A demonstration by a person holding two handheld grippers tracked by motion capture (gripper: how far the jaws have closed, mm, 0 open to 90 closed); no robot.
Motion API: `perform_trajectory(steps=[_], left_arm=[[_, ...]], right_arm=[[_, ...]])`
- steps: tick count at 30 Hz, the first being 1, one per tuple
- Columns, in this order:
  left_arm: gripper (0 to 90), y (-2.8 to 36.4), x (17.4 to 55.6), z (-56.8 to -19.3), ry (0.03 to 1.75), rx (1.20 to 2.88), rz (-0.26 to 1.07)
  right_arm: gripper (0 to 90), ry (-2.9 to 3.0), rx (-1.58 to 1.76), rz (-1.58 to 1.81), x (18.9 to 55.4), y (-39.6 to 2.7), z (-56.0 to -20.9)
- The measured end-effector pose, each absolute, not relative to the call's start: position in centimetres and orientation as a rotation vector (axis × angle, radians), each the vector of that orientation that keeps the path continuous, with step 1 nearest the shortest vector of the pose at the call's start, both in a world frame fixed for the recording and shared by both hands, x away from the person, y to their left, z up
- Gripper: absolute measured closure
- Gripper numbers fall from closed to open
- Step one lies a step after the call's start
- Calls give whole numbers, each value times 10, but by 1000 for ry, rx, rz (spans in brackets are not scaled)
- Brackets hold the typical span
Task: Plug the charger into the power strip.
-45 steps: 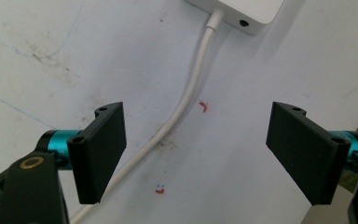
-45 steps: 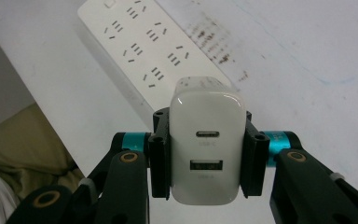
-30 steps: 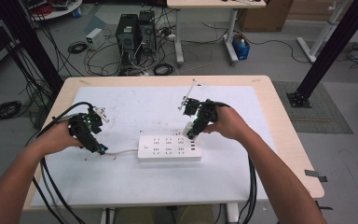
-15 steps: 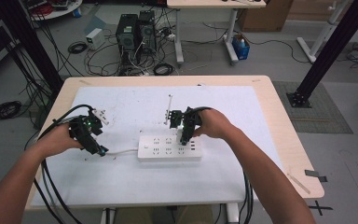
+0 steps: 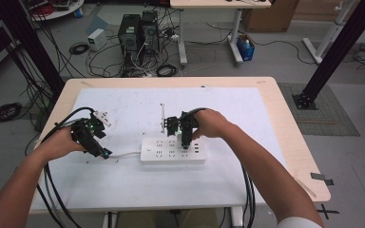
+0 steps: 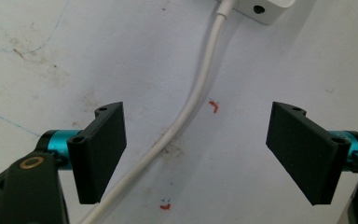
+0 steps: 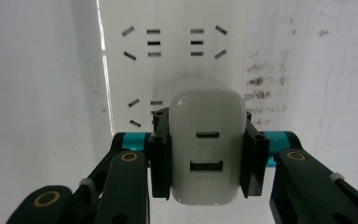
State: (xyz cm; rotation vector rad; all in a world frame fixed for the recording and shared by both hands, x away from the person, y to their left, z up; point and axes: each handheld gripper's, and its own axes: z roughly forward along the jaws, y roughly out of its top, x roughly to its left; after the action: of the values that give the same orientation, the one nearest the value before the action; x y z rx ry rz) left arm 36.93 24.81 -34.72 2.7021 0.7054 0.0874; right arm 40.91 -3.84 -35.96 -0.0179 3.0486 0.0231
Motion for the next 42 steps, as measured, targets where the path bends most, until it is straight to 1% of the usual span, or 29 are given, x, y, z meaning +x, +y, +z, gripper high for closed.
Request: perform_trajectory(steps=[6,7,8,12,13,15,16,17,18,23,27,31,36,38,41,42], left_arm=[[201,248,369,-350,695,2708,74],[201,249,370,-350,672,2730,76],[201,247,369,-353,709,2691,75],[201,247,372,-355,680,2726,57],[201,246,371,-357,703,2701,52],[201,245,373,-356,677,2718,54],[201,243,372,-357,702,2688,53],[201,243,374,-355,665,2722,50],[201,242,373,-356,670,2711,53],[201,243,374,-355,657,2715,54],[201,246,373,-355,667,2702,57],[201,247,374,-355,685,2697,55],[202,246,371,-353,661,2701,62],[201,246,369,-354,682,2678,68],[201,248,370,-354,681,2688,86],[201,249,369,-353,691,2684,89]], right_arm=[[627,3061,-8,17,413,-38,-362],[627,3066,1,20,413,-38,-362],[628,3075,6,28,414,-38,-362],[628,3090,26,43,417,-38,-362],[627,3090,16,43,417,-37,-363],[628,3085,10,42,416,-36,-364],[628,3074,5,44,415,-35,-366],[628,3074,5,44,415,-35,-366],[628,3070,19,41,413,-36,-366],[627,3061,49,106,412,-42,-367],[624,3119,126,223,422,-51,-369],[626,3054,39,130,412,-44,-371],[626,3076,34,118,415,-44,-372],[625,3079,34,142,416,-45,-372],[621,3077,16,137,416,-45,-372],[428,3063,32,110,415,-48,-374]])
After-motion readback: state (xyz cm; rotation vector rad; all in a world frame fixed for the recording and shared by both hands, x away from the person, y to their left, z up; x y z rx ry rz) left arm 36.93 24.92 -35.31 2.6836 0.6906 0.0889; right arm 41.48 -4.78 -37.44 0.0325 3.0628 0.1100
